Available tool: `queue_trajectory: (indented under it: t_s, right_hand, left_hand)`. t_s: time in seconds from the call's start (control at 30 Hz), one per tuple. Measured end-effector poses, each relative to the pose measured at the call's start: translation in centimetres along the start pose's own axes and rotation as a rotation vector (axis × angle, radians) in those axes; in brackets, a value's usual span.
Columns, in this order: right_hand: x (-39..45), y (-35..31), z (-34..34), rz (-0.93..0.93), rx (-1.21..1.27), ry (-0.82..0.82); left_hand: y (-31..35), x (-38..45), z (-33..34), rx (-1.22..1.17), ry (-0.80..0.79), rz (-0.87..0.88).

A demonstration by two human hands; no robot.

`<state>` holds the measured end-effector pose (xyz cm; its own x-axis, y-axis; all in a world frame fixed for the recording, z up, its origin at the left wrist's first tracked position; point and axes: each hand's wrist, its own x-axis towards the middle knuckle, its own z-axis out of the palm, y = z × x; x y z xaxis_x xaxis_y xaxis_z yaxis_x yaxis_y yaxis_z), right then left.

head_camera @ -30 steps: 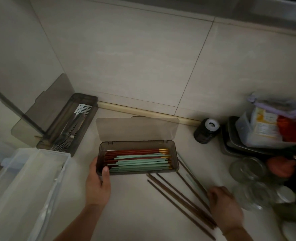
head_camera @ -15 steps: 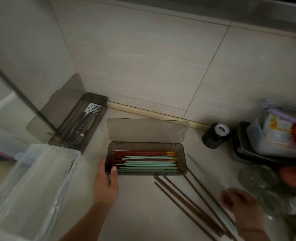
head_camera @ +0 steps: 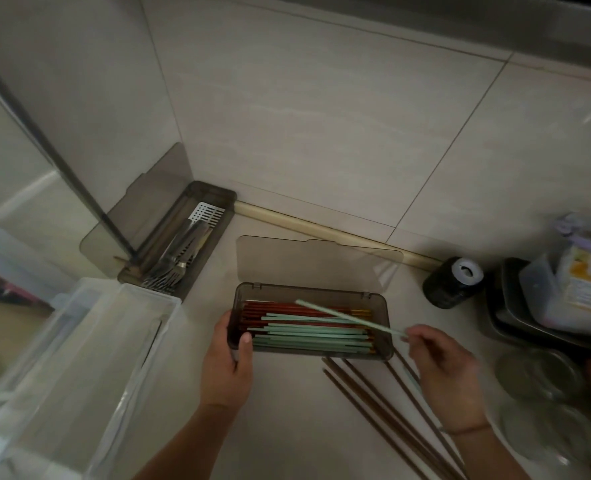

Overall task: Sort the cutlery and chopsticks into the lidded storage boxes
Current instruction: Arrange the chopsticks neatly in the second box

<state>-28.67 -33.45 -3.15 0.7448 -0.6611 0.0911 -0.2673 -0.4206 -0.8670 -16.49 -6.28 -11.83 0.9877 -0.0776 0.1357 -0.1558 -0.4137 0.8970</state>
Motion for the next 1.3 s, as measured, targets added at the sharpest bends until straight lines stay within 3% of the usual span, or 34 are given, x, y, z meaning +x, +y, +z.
queue_trajectory:
  t_s: [0.07, 0.17, 0.4, 0.53, 0.63, 0.83, 0.97, 1.2, 1.3]
  right_hand:
    - [1.1, -0.6, 1.8, -0.073, -0.131, -0.13]
    - [3.0, -1.4, 3.9, -0.178, -0.37, -0.202]
    - [5.1, -1.2, 5.3, -0.176, -0.677, -0.334]
    - [4.9, -0.7, 3.0, -0.206, -0.439, -0.202]
    - [3.0, 1.6, -0.7, -0.074, -0.464, -0.082]
    - [-4.7, 7.0, -5.2, 0.156, -0.686, -0.218]
    - [-6.5, 7.9, -5.3, 0.239, -0.686, -0.16]
    - [-7.0, 7.4, -4.6, -0.004, -0.974, -0.089]
    - [-6.7, 6.8, -4.9, -0.006, -0.958, -0.007]
  left_hand:
    - [0.0, 0.0, 0.0, -0.002, 0.0, 0.007]
    - [0.3, 0.1, -0.2, 0.005, -0.001, 0.038]
    - [0.4, 0.1, -0.3, 0.016, 0.002, 0.047]
    - [0.0, 0.1, -0.1, 0.026, -0.003, 0.036]
    - [-0.2, 0.0, 0.0, 0.031, -0.004, 0.026]
    - [-0.1, 0.0, 0.1, 0.03, -0.012, 0.012]
    - [-0.1, -0.1, 0.3, 0.046, 0.01, 0.009]
    - [0.1, -0.2, 0.4, 0.041, 0.03, 0.018]
    - [0.1, -0.1, 0.4, 0.026, 0.03, 0.018]
